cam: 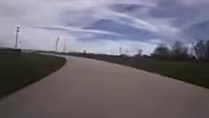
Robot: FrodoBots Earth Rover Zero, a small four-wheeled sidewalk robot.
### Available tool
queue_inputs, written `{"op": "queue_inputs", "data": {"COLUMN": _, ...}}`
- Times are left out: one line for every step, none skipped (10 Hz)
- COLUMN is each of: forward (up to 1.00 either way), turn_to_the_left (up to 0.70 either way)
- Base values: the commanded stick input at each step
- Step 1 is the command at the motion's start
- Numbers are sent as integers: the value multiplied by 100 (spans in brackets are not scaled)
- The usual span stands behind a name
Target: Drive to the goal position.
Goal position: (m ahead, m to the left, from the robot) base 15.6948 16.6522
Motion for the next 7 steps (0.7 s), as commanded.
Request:
{"op": "queue_inputs", "data": {"forward": 100, "turn_to_the_left": 0}}
{"op": "queue_inputs", "data": {"forward": 100, "turn_to_the_left": 0}}
{"op": "queue_inputs", "data": {"forward": 100, "turn_to_the_left": 0}}
{"op": "queue_inputs", "data": {"forward": 100, "turn_to_the_left": 0}}
{"op": "queue_inputs", "data": {"forward": 100, "turn_to_the_left": 0}}
{"op": "queue_inputs", "data": {"forward": 100, "turn_to_the_left": 2}}
{"op": "queue_inputs", "data": {"forward": 100, "turn_to_the_left": 4}}
